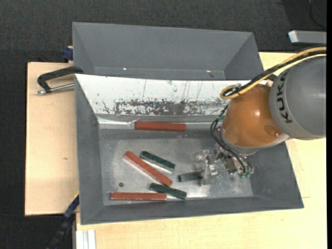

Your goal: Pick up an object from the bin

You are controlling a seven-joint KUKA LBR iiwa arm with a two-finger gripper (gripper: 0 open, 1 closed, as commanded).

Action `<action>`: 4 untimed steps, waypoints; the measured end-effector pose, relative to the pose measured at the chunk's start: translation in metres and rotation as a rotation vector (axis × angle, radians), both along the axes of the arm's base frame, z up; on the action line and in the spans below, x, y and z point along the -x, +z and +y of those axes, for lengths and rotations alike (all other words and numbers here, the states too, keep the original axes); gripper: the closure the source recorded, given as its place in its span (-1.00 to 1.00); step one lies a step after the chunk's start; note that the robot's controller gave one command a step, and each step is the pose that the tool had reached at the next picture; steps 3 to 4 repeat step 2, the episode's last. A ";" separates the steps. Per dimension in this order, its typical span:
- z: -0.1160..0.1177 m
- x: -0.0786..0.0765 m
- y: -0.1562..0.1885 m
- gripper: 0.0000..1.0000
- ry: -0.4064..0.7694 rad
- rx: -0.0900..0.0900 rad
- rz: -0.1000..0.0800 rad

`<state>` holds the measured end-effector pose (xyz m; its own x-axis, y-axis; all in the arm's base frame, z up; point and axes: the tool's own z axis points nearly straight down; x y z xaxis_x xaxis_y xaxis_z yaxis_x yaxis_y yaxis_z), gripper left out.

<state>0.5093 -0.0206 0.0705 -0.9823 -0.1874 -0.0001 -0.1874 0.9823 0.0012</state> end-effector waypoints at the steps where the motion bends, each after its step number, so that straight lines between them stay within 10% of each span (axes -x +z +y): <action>1: 0.000 0.000 0.000 1.00 0.000 0.000 0.000; 2: -0.004 -0.027 0.133 1.00 -0.018 0.000 -0.006; 4: -0.004 -0.027 0.133 1.00 -0.018 0.000 -0.006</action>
Offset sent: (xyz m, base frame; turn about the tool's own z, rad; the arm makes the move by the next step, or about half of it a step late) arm 0.0252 -0.0045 0.1320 0.0172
